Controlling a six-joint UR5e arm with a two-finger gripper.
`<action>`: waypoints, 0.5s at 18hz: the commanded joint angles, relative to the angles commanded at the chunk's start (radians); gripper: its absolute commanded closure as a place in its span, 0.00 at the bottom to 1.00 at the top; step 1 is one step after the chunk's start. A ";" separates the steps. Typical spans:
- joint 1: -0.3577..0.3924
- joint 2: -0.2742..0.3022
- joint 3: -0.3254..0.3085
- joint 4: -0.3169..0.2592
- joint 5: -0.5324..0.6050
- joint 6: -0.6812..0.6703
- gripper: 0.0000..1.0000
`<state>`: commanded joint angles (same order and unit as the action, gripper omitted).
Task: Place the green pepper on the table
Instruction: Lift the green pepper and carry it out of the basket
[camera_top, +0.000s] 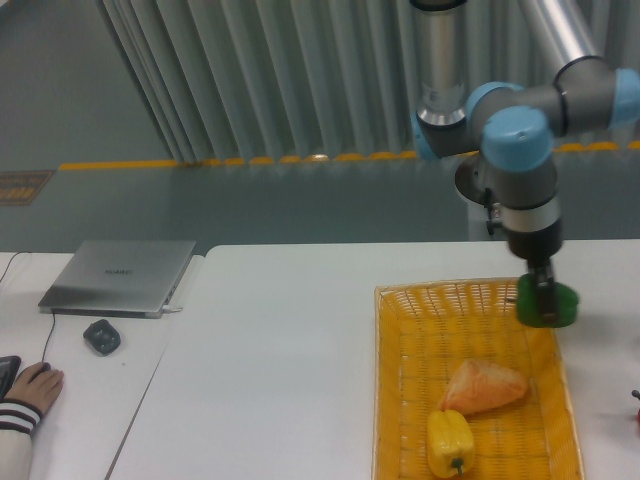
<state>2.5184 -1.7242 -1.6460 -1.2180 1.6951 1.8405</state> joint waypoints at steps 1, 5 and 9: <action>0.037 0.000 0.003 0.002 -0.012 0.020 0.28; 0.210 -0.012 0.006 0.002 -0.083 0.121 0.26; 0.354 -0.046 0.009 0.011 -0.135 0.262 0.25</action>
<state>2.8728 -1.7701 -1.6368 -1.2073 1.5602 2.1028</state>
